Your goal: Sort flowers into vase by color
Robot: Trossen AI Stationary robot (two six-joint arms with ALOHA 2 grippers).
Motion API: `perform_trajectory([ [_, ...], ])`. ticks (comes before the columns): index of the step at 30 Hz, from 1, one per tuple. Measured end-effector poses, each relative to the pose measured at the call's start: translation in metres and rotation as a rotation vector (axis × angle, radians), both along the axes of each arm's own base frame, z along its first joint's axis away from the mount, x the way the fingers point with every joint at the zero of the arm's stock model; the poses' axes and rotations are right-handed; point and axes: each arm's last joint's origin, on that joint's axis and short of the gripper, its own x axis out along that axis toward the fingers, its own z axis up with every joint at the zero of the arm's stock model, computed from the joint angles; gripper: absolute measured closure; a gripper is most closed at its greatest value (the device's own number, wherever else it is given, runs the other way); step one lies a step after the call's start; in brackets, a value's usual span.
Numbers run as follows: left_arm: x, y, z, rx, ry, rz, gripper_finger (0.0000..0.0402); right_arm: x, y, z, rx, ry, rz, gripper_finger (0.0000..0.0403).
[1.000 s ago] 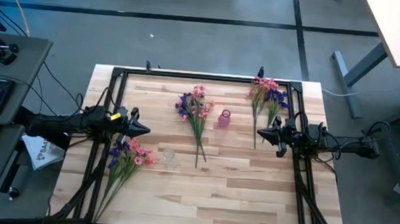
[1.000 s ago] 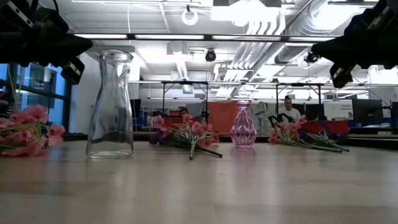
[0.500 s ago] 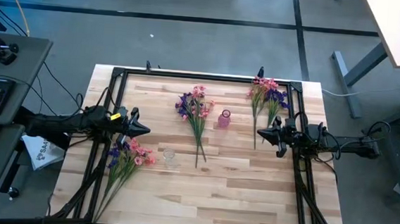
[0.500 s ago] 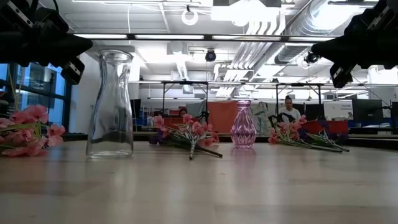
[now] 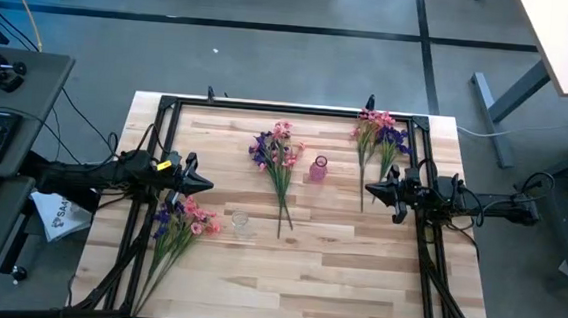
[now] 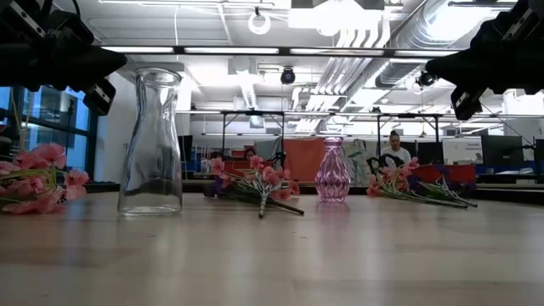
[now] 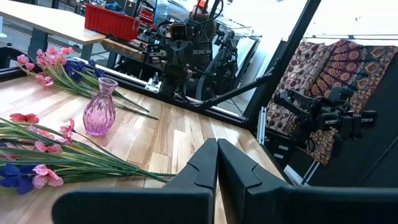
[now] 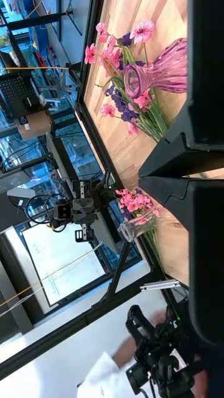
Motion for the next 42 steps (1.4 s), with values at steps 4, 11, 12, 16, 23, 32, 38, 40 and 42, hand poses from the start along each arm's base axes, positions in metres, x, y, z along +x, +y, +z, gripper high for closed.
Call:
perform_trajectory([
  [4,0.0,0.0,0.0001,0.0,0.0,0.001,0.0401,0.0,0.0,0.0,0.0,0.0,0.0,0.0402],
  [11,0.0,0.0,0.0,0.0,0.0,0.001,0.0401,0.0,0.0,0.0001,0.0,0.0,0.001,0.0402],
  [12,0.0,0.0,0.0001,0.0,0.0,0.0,0.0401,0.0,0.0,0.0,0.0,0.0,0.0,0.0402],
  [16,0.0,0.0,0.0001,0.0,0.0,0.0,0.0401,0.0,0.0,-0.0001,0.0,0.0,0.0,0.0402],
  [23,0.0,0.0,0.0,0.0,0.0,0.0,0.0401,0.0,0.0,-0.0001,0.0,0.0,0.0,0.0402],
  [32,0.0,0.0,0.0001,0.0,0.0,0.001,0.0401,0.0,0.0,0.0001,0.0,0.0,0.0,0.0402],
  [38,0.0,0.0,0.0,0.0,0.0,0.001,0.0401,0.0,0.0,0.0001,0.0,0.0,0.0,0.0402],
  [40,0.0,0.0,0.0001,0.0,0.0,0.0,0.0401,0.0,0.0,0.0,0.0,0.0,0.001,0.0402],
  [42,0.0,0.0,0.0001,0.0,0.0,0.0,0.0401,0.0,-0.0001,0.0,-0.015,0.001,-0.003,0.0402],
])
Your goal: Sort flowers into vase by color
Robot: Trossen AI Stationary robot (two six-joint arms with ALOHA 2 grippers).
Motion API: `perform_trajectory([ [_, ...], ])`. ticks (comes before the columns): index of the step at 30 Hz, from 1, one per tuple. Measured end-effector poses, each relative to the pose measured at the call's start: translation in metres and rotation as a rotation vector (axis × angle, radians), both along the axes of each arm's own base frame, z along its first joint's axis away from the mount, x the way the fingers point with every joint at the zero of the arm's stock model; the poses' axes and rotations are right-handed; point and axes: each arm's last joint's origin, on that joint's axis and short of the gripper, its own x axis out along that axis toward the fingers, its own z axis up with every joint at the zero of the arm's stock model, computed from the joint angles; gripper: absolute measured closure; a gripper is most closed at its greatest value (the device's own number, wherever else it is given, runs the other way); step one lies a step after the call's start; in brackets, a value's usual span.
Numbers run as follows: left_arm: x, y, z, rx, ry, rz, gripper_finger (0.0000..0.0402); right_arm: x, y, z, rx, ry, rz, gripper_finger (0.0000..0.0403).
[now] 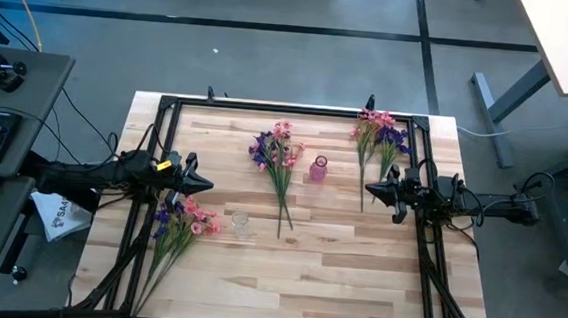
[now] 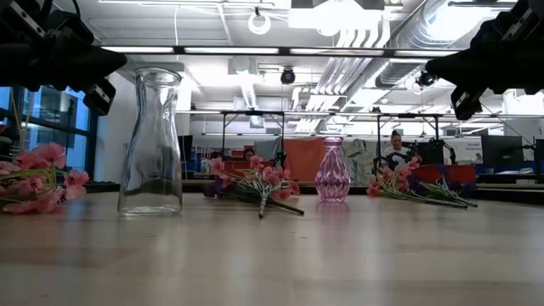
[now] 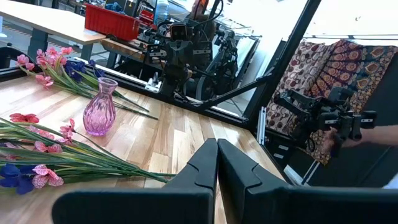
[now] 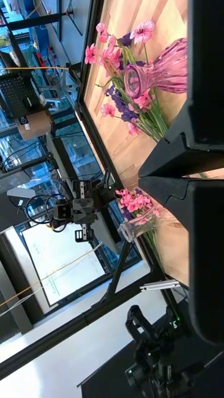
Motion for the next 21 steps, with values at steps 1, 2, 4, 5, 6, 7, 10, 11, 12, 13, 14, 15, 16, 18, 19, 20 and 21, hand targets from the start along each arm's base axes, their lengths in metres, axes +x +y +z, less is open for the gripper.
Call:
perform_trajectory([
  [1,0.0,0.0,0.0,0.0,0.0,0.0,0.0401,0.0,0.0,0.0,-0.012,0.0,-0.007,0.0402],
  [2,0.0,0.0,0.0,0.0,0.0,0.0,0.0401,0.0,0.0,0.001,-0.01,-0.005,-0.011,0.0402],
  [4,0.0,0.0,0.0,0.0,0.001,0.0,0.0401,-0.001,-0.001,0.005,0.078,-0.064,-0.024,0.0402],
  [5,0.0,0.0,0.0,0.0,0.0,0.0,0.0401,-0.001,-0.001,0.009,0.157,-0.11,-0.02,0.0402],
  [6,0.0,0.0,0.0,0.0,0.0,0.0,0.0401,-0.002,-0.002,0.014,0.244,-0.169,-0.017,0.0402],
  [7,0.0,0.0,0.0,0.0,0.0,0.0,0.0401,-0.003,-0.002,0.018,0.323,-0.228,-0.022,0.0402],
  [10,0.0,0.0,0.0,0.0,0.0,0.0,0.0401,-0.007,-0.006,0.027,0.423,-0.365,-0.128,0.0402],
  [11,0.0,0.0,0.0,0.0,0.0,0.0,0.0401,-0.009,-0.008,0.029,0.433,-0.395,-0.176,0.0402],
  [12,0.0,0.0,0.0,0.0,0.0,0.0,0.0401,-0.01,-0.009,0.031,0.435,-0.411,-0.216,0.0402],
  [13,0.0,0.0,0.0,0.0,0.0,0.0,0.0401,-0.011,-0.01,0.035,0.441,-0.419,-0.248,0.0402],
  [14,0.0,0.0,0.0,0.0,0.0,0.0,0.0401,-0.011,-0.011,0.042,0.437,-0.427,-0.269,0.0402],
  [15,0.0,0.0,0.0,0.0,0.0,0.0,0.0401,-0.012,-0.011,0.051,0.42,-0.431,-0.284,0.0402],
  [16,0.0,0.0,0.0,0.0,0.0,0.0,0.0401,-0.011,-0.012,0.062,0.396,-0.419,-0.297,0.0402],
  [18,0.0,0.0,0.0,0.0,0.0,0.0,0.0401,-0.007,-0.013,0.084,0.338,-0.335,-0.338,0.0402],
  [19,0.0,0.0,0.0,0.0,0.0,0.0,0.0401,-0.002,-0.014,0.095,0.312,-0.267,-0.374,0.0402],
  [20,0.0,0.0,0.0,0.0,0.0,0.0,0.0401,0.002,-0.016,0.104,0.288,-0.188,-0.417,0.0402],
  [21,0.0,0.0,0.0,0.0,0.0,0.0,0.0401,0.006,-0.018,0.112,0.263,-0.106,-0.459,0.0402],
])
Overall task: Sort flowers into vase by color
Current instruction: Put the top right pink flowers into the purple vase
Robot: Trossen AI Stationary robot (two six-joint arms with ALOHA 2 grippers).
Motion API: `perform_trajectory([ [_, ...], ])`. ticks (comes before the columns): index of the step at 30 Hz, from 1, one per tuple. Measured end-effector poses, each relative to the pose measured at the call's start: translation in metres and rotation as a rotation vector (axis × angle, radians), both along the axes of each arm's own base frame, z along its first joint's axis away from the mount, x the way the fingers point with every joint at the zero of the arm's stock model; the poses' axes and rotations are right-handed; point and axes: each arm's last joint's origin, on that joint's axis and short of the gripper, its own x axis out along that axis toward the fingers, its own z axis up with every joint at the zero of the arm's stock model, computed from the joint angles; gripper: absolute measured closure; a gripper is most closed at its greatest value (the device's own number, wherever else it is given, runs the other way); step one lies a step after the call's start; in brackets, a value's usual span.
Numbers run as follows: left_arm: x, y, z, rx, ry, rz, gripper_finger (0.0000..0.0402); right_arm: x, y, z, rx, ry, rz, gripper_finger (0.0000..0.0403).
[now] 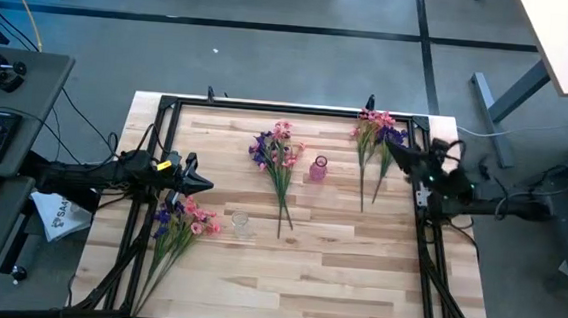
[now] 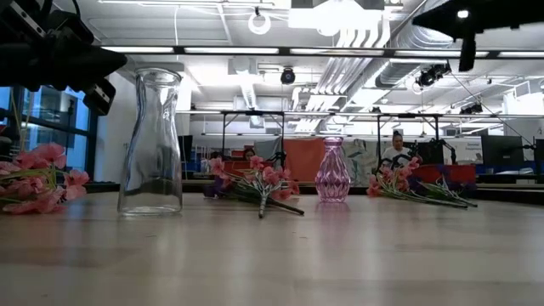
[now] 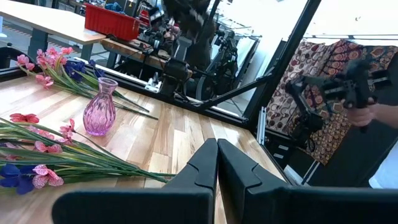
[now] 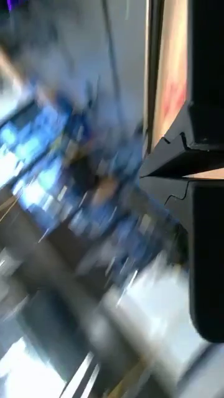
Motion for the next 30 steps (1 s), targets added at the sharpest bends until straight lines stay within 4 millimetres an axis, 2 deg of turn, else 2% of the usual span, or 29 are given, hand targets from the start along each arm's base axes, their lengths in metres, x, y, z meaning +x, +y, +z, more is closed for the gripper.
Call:
perform_trajectory([
  [4,0.0,0.0,0.0,0.0,0.0,0.0,0.0401,0.016,-0.009,0.016,0.082,0.375,-0.075,0.0402],
  [7,0.0,0.0,0.0,0.0,0.0,0.0,0.0401,0.027,-0.018,0.007,0.242,0.629,-0.132,0.0398],
  [10,0.0,0.0,0.0,0.0,0.0,0.0,0.0401,0.039,-0.027,-0.013,0.378,0.813,-0.132,0.0371],
  [17,0.0,0.0,0.0,0.0,0.0,0.0,0.0401,0.068,-0.056,-0.065,0.679,1.035,-0.165,0.0238],
  [22,0.0,0.0,0.0,0.0,0.001,0.0,0.0401,0.081,-0.081,-0.094,0.749,1.149,-0.183,0.0155],
  [26,0.0,0.0,0.0,0.0,0.0,0.0,0.0401,0.087,-0.099,-0.111,0.779,1.17,-0.133,0.0126],
  [30,0.0,0.0,0.0,0.0,0.0,0.0,0.0401,0.09,-0.112,-0.124,0.779,1.194,-0.119,0.0123],
])
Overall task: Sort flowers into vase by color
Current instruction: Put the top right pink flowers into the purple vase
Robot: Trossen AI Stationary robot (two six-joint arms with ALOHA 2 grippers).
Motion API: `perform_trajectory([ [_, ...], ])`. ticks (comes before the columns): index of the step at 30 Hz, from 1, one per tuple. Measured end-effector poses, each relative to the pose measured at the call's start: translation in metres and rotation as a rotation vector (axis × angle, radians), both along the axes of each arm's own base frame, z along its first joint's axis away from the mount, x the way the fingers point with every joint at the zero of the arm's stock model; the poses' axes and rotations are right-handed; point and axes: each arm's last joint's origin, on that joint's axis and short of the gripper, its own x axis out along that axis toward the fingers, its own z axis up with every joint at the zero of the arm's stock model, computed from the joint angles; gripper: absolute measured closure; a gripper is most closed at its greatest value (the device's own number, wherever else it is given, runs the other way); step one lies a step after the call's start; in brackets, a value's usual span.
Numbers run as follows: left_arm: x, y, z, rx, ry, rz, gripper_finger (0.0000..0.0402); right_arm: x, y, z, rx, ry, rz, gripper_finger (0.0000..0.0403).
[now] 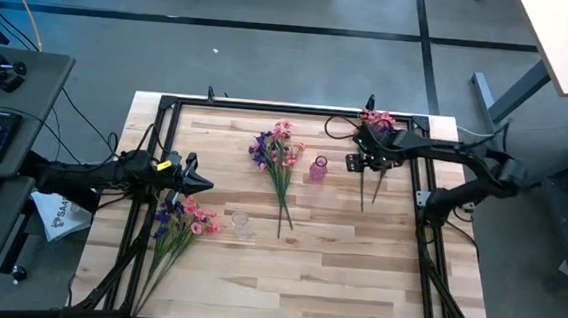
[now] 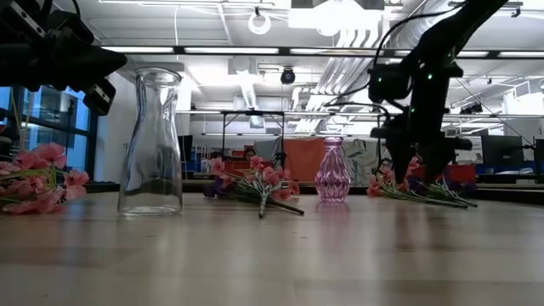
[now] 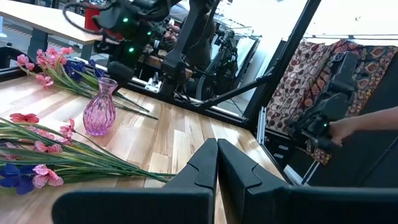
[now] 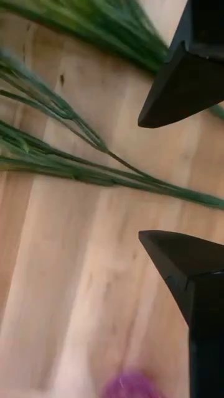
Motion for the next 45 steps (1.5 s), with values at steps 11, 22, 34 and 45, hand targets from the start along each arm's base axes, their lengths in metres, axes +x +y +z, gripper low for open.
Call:
perform_trajectory([
  [11,0.0,0.0,0.0,0.0,0.0,0.0,0.0401,0.005,-0.016,-0.031,0.001,0.109,-0.023,0.0158],
  [22,0.0,0.0,0.0,0.0,0.0,0.0,0.0401,0.007,-0.018,-0.027,-0.031,0.064,0.057,0.0388],
  [34,0.0,0.0,0.0,0.0,0.0,0.0,0.0401,0.005,-0.008,0.08,-0.304,-0.629,0.205,0.04],
  [45,0.0,0.0,0.0,0.0,0.001,0.0,0.0401,0.028,0.025,0.141,-0.693,-1.172,0.533,0.0402],
])
